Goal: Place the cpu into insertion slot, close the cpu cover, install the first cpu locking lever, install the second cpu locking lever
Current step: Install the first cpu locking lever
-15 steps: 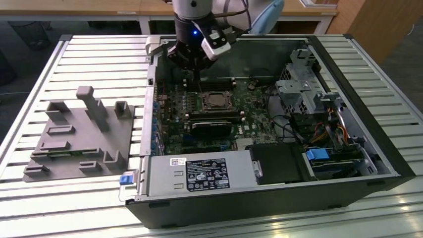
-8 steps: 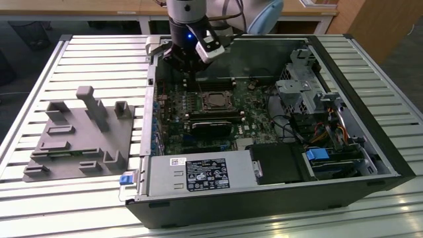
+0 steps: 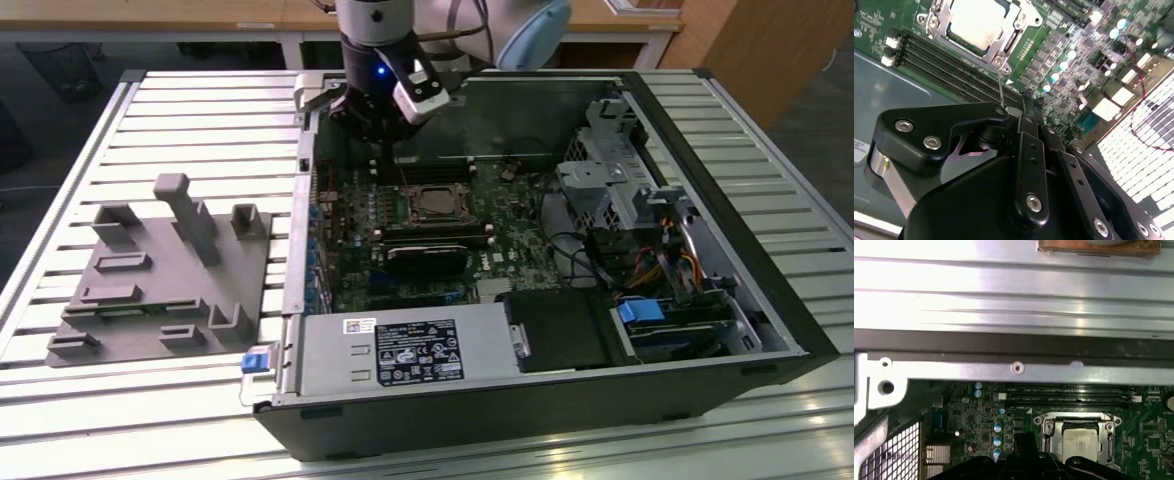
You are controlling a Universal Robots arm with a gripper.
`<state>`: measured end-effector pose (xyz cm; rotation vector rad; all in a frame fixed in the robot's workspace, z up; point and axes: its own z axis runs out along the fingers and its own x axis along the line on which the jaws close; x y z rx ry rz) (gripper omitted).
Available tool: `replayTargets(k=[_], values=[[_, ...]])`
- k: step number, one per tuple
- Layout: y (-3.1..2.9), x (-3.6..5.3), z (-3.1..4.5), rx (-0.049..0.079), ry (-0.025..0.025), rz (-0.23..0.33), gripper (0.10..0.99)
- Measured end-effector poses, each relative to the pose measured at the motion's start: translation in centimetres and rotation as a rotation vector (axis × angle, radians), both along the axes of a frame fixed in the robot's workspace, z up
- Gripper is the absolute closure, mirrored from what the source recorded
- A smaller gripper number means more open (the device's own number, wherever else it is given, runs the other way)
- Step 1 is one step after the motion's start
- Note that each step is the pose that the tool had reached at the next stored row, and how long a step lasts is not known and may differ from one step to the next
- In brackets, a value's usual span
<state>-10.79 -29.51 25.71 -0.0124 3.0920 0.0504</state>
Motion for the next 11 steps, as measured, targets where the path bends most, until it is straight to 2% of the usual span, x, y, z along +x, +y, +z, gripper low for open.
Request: replayTargets(k=[3, 11], values=[[0.50, 0.01, -0.06, 0.000, 0.0000, 0.000, 0.980], [0.52, 0.37, -0.10, 0.000, 0.0001, 0.000, 0.980]])
